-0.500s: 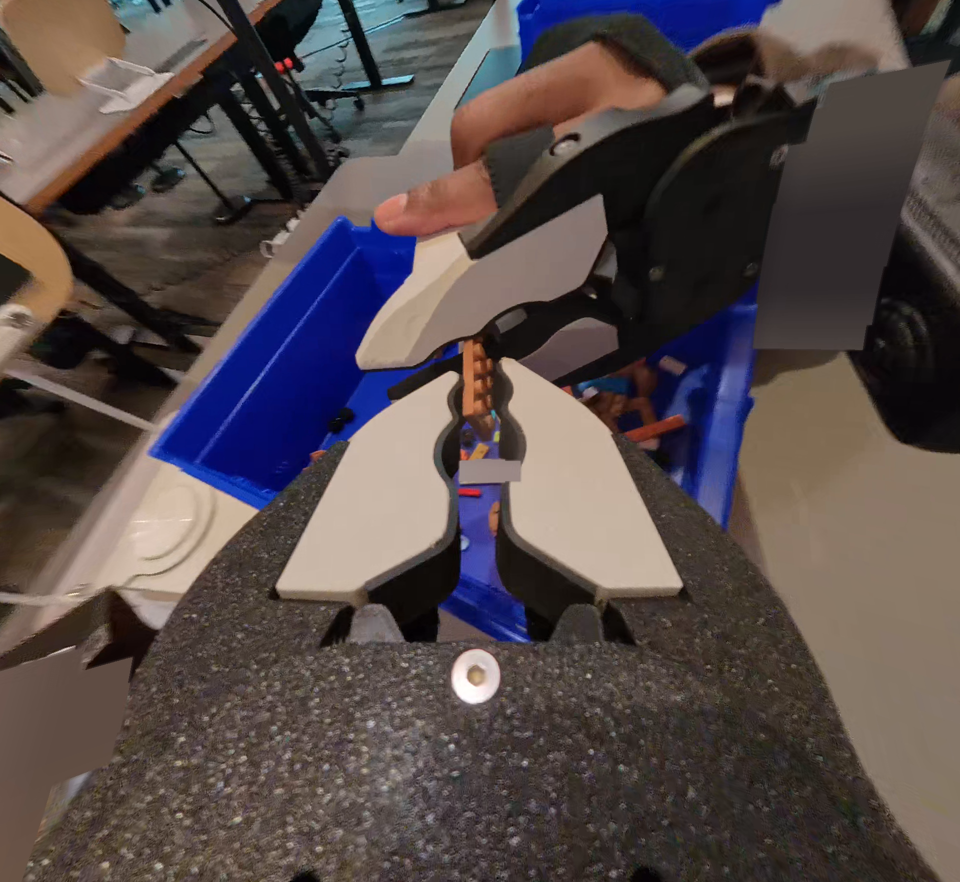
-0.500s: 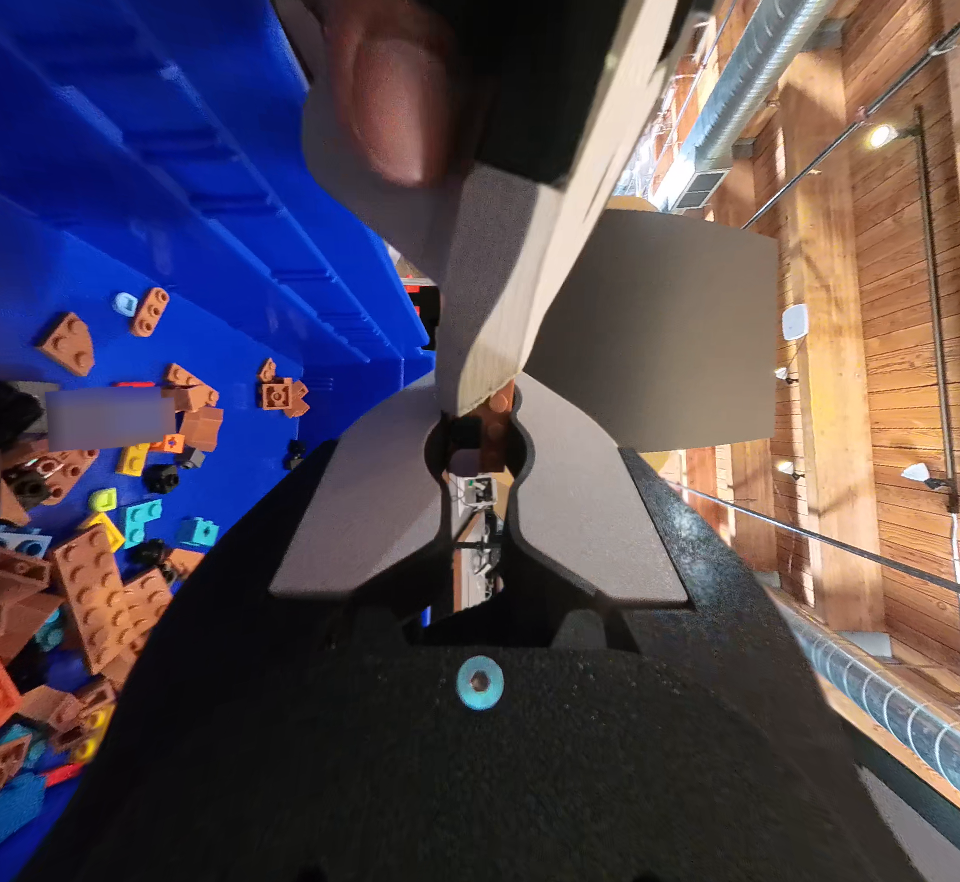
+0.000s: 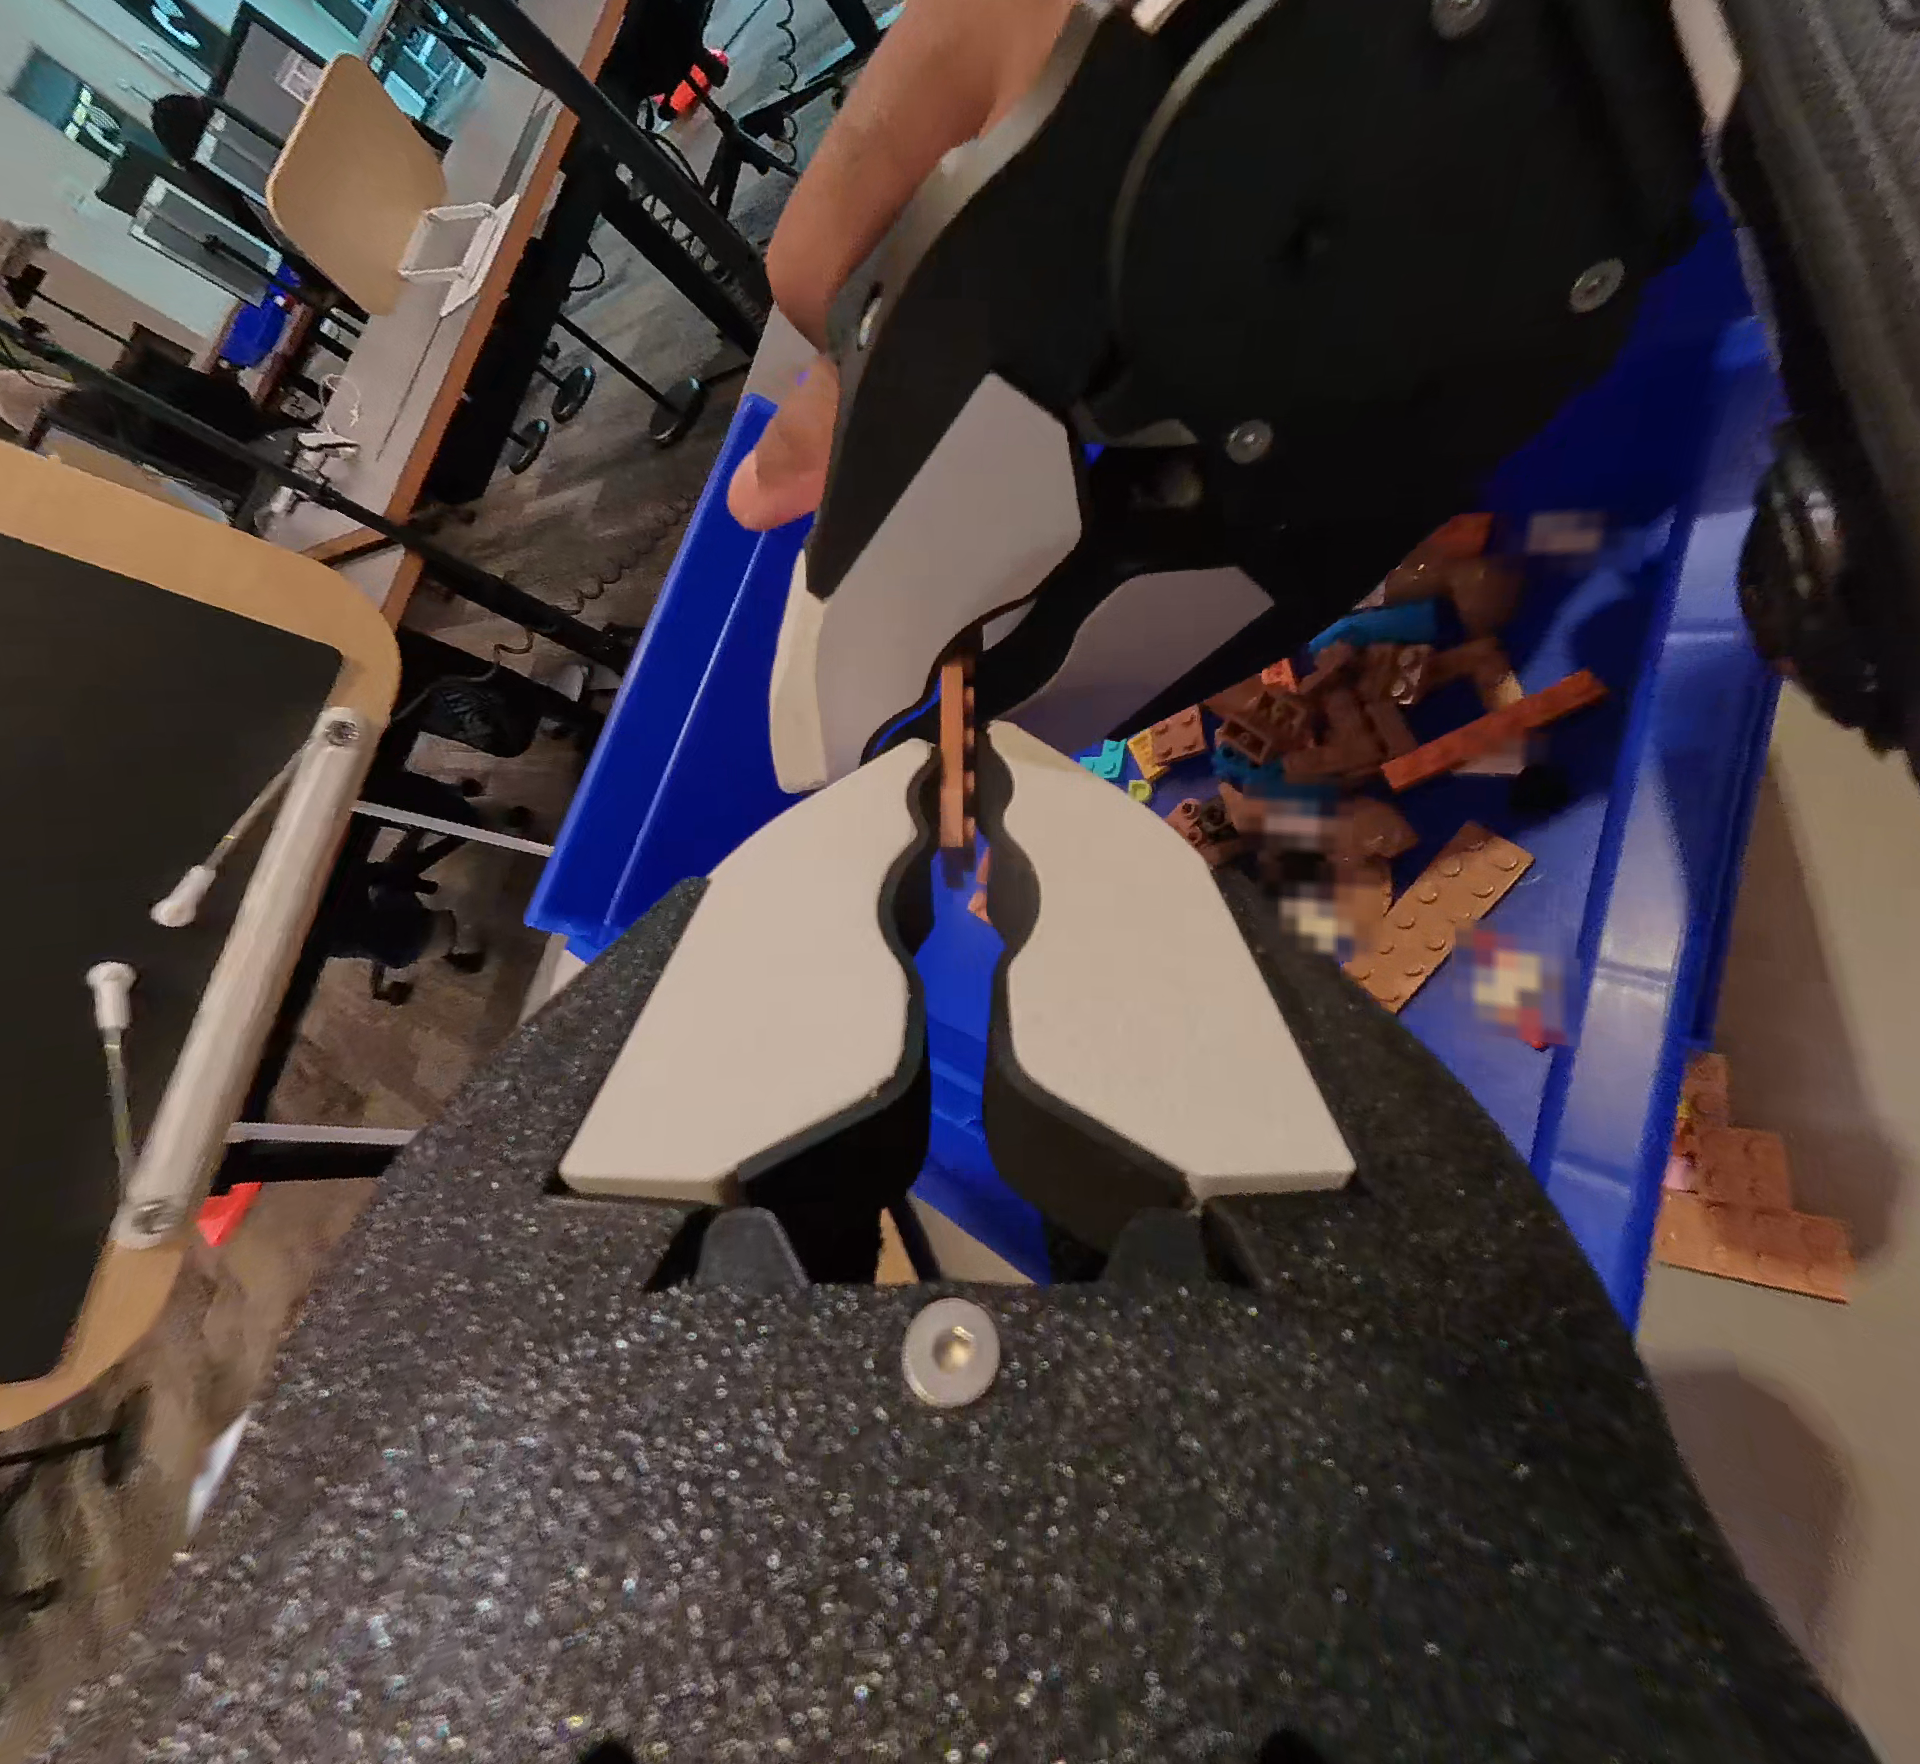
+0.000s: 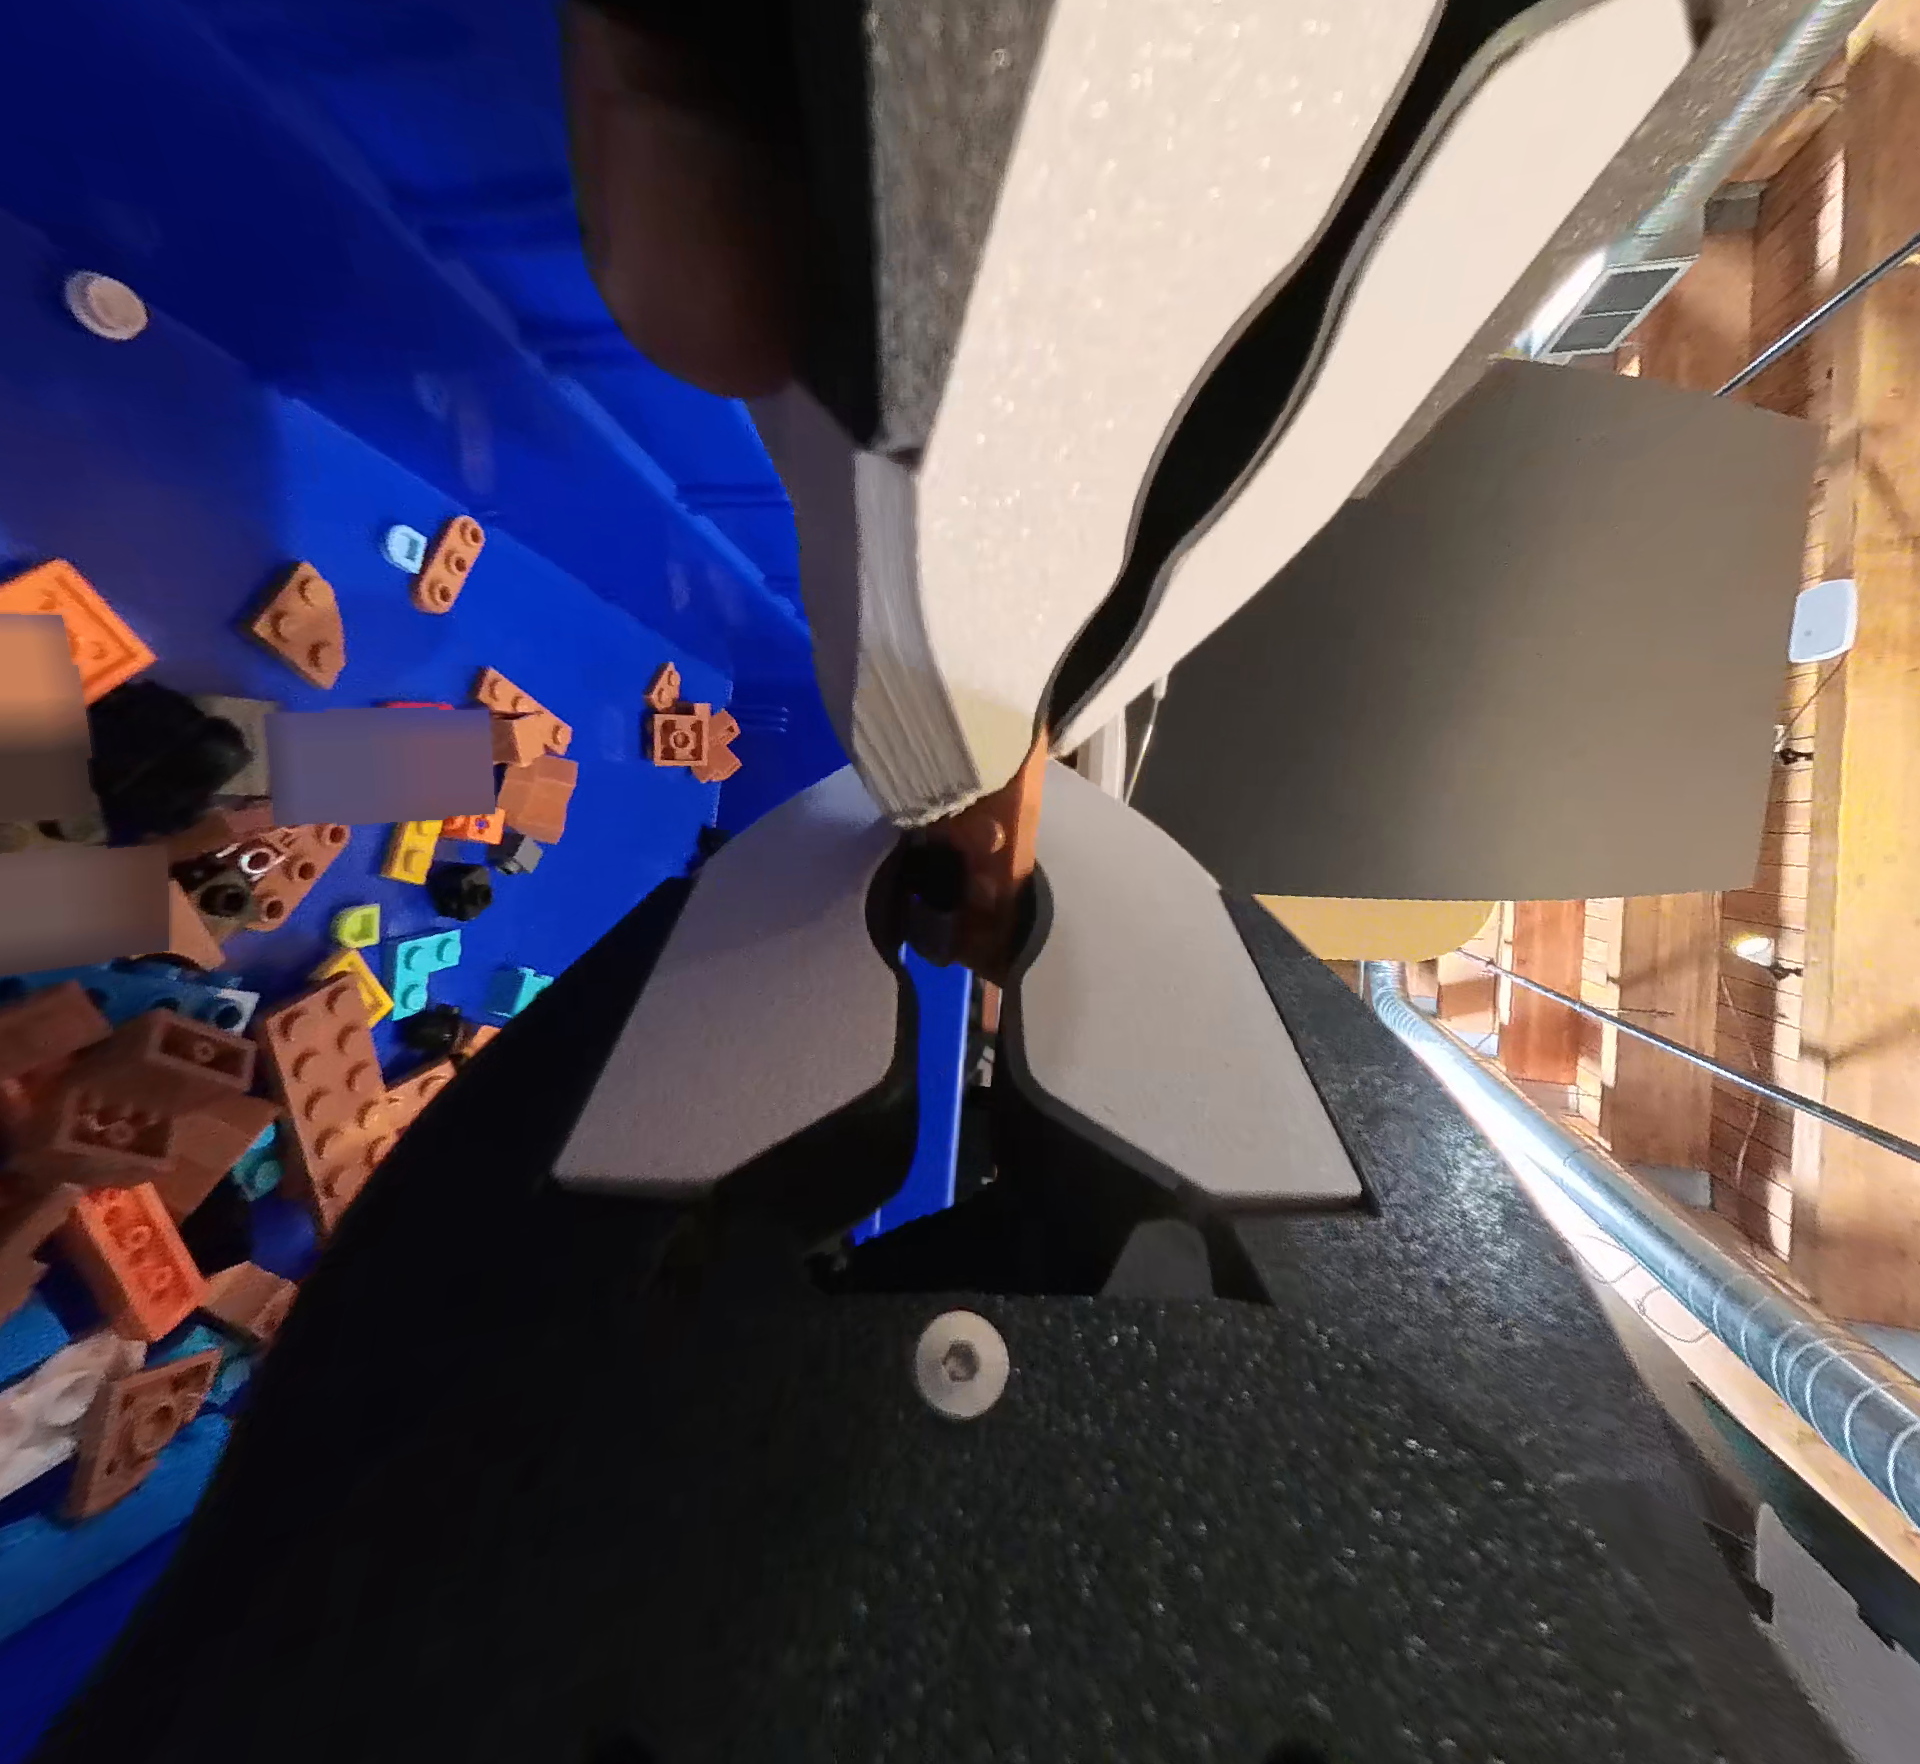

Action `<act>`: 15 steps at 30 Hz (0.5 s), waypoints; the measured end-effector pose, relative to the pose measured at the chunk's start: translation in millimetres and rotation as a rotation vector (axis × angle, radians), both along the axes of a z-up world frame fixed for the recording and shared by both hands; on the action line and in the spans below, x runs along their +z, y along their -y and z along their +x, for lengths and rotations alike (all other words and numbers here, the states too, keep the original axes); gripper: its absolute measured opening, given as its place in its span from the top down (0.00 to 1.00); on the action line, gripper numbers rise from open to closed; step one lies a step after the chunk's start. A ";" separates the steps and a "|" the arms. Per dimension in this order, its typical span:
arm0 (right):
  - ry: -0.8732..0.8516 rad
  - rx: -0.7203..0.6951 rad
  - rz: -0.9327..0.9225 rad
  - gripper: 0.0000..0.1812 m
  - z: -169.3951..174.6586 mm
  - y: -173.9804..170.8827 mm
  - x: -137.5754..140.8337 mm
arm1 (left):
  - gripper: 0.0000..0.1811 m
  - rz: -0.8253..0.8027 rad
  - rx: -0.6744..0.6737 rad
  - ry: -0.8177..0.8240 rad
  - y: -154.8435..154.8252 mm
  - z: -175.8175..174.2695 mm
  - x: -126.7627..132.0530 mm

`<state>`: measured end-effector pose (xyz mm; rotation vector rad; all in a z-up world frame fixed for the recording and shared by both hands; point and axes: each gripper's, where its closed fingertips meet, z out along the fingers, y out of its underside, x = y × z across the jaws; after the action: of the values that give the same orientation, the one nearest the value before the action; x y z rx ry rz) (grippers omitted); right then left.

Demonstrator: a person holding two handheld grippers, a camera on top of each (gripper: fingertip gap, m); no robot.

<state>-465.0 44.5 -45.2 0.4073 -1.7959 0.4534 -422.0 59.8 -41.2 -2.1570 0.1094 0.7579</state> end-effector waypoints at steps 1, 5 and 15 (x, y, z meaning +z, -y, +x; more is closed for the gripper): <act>-0.002 0.001 0.002 0.94 -0.2 -0.3 -0.1 | 0.97 0.022 -0.001 0.039 -0.5 0.5 0.0; -0.079 0.026 -0.045 0.90 1.6 1.6 14.1 | 0.97 0.184 -0.043 0.281 -1.0 6.6 9.7; -0.220 0.138 -0.105 0.89 18.8 8.7 39.2 | 0.97 0.389 -0.103 0.703 11.9 7.1 22.2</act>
<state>-446.1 35.8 -5.9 0.4899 -1.5306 0.5743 -414.8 47.9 -19.0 -1.9024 -0.2706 -0.0679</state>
